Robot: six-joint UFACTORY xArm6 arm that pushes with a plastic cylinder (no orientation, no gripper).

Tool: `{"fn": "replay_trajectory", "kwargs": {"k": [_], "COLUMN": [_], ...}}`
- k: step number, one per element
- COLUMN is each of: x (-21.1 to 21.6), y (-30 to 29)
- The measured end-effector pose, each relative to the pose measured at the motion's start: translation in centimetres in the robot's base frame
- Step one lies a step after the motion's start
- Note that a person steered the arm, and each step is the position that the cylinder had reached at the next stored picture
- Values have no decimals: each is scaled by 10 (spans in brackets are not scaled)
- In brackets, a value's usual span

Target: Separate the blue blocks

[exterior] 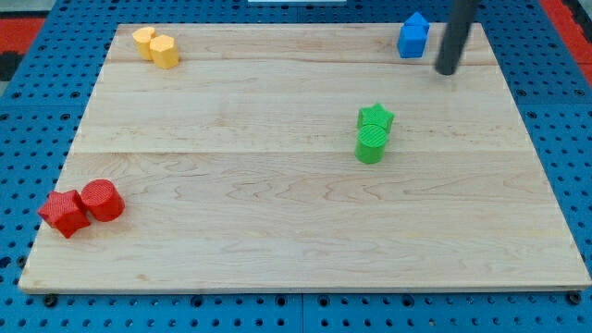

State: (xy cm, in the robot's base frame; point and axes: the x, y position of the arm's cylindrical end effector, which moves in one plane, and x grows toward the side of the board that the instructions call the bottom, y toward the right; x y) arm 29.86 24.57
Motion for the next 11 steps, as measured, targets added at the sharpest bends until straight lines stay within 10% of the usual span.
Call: {"fn": "replay_trajectory", "kwargs": {"k": [3,5,11], "x": [-106,-107,-107], "y": [65,-59,-50]}}
